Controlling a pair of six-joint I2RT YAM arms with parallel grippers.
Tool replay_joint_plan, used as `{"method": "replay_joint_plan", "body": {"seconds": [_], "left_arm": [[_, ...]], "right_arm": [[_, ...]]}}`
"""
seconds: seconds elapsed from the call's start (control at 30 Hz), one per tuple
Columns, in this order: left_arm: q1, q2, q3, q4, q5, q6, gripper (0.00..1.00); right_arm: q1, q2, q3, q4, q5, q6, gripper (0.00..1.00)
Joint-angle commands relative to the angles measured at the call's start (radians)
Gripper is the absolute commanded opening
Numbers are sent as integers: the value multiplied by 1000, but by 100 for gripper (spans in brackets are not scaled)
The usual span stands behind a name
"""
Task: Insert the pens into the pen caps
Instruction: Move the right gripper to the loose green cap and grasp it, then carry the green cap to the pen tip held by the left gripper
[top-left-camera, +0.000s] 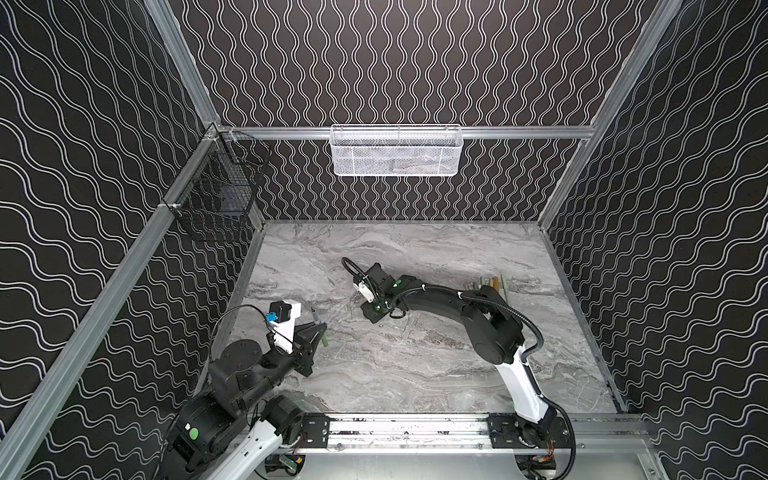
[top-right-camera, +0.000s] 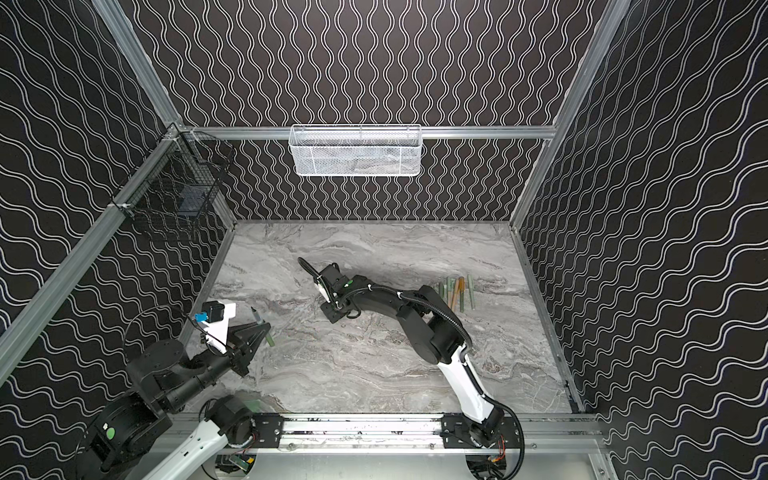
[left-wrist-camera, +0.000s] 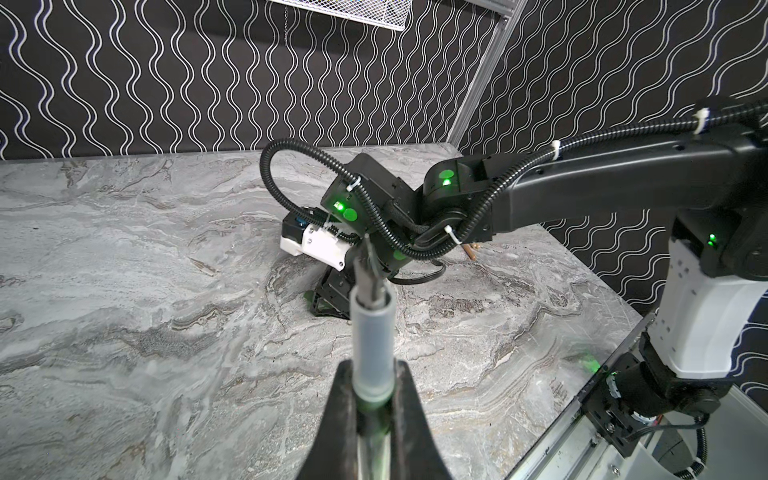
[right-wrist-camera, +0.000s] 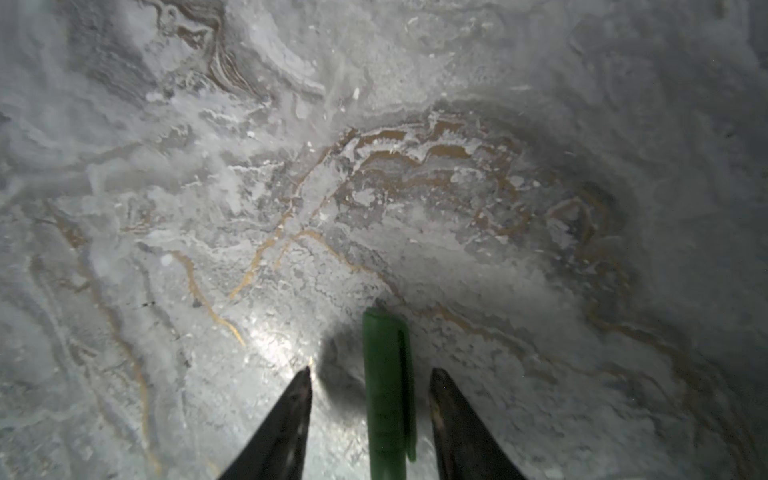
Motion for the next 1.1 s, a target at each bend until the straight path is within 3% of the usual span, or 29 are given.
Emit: {"method": "replay_joint_plan", "body": {"seconds": [0.0,0.17,0.4,0.57,0.8,1.07], "left_arm": [[1,-7,-5,38,5,18,0],[1,-8,-2,38,12,19,0],[1,-17,-8,48,31,20,0],[0,39,-17,97,175,40,0],[0,161,-34,196,361,33,0],[-1,265,-133,435,521,-63,0]], "right_arm": [[5,14,27,-28,20,-8,42],[13,60,78,-68,54,-8,37],[13,98,137,-124,85,10,20],[-4,23,99,-72,37,27,17],[-60,-207,-81,91,-62,56,14],[-128,-660,-537,588,-269,154,14]]}}
